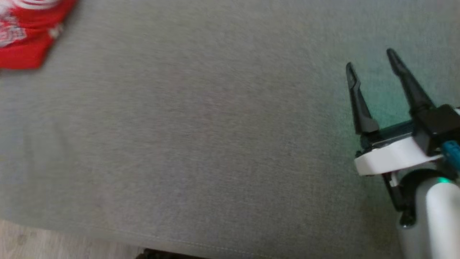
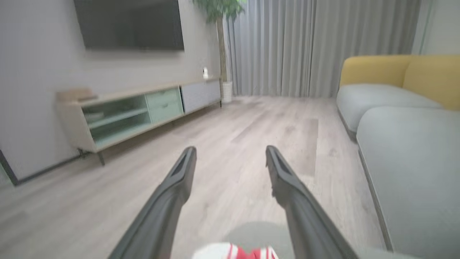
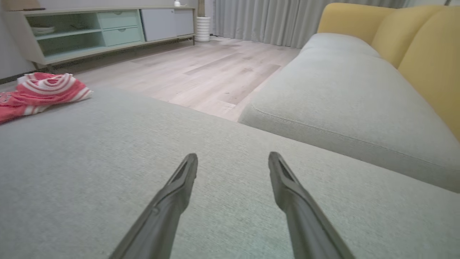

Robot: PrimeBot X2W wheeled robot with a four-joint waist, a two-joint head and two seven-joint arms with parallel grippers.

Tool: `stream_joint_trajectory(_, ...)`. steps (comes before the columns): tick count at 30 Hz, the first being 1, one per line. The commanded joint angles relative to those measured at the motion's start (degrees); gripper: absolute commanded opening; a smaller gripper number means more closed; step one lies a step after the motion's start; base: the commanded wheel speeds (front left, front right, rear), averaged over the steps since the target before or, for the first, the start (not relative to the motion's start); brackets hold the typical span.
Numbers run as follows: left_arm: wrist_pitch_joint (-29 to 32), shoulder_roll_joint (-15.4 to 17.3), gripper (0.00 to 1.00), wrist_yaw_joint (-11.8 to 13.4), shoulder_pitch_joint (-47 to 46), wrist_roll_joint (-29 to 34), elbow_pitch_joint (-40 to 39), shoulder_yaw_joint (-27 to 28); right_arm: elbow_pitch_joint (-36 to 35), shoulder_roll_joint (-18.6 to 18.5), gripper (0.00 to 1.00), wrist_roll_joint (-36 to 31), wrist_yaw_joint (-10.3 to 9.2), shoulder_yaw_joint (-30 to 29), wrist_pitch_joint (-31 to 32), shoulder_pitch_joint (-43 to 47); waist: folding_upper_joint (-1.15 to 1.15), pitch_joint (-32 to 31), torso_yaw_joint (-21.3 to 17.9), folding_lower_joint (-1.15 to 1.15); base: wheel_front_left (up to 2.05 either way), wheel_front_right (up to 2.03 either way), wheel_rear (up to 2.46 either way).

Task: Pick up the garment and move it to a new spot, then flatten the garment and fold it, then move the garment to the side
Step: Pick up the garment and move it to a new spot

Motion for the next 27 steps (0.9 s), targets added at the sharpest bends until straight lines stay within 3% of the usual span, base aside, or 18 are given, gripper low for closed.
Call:
stream_joint_trajectory(1,0.2,2.3,1.00,-0.5,-1.9,-0.3,1.1,0.9,-3.1,-0.3,1.00,-0.8,-0.04,0.9,0.7,-1.4,0.00,5.8,-4.0,-0.02,0.00,0.00,0.00)
stream_joint_trajectory(8,1.3,-2.5,1.00,-2.8,-5.8,-2.0,14.1,-1.9,-6.5,-0.6,1.00,-1.9,-0.04,-0.5,1.4,-0.8,0.00,11.4,-4.7,-0.02,0.00,0.00,0.00)
stream_joint_trajectory(18,5.4,-4.0,1.00,-2.4,-8.0,-3.0,27.2,-3.1,-7.3,-0.3,1.00,-2.5,-0.04,-0.3,1.2,-1.1,0.00,13.1,-4.7,-0.02,0.00,0.00,0.00)
stream_joint_trajectory(19,5.8,-4.0,0.94,-2.6,-8.2,-3.0,28.2,-3.3,-7.2,-0.3,1.00,-2.4,-0.04,-0.3,1.2,-1.2,0.00,13.1,-4.7,-0.02,0.00,0.00,0.00)
stream_joint_trajectory(21,6.2,-4.2,0.14,-3.3,-8.7,-3.3,29.6,-3.6,-7.0,-0.2,1.00,-2.3,-0.04,-0.3,1.0,-1.3,0.00,12.9,-4.7,-0.02,0.00,0.00,0.00)
stream_joint_trajectory(22,6.0,-4.2,0.00,-3.6,-9.0,-3.3,30.2,-3.7,-6.9,-0.1,1.00,-2.3,-0.04,-0.3,0.9,-1.5,0.00,12.8,-4.7,-0.02,0.00,0.00,0.00)
stream_joint_trajectory(27,2.1,-3.1,0.00,-5.5,-10.6,-2.2,31.9,-4.4,-5.5,0.2,1.00,-2.0,-0.04,-0.1,-0.2,-2.2,0.00,11.0,-4.8,-0.02,0.00,0.00,0.00)
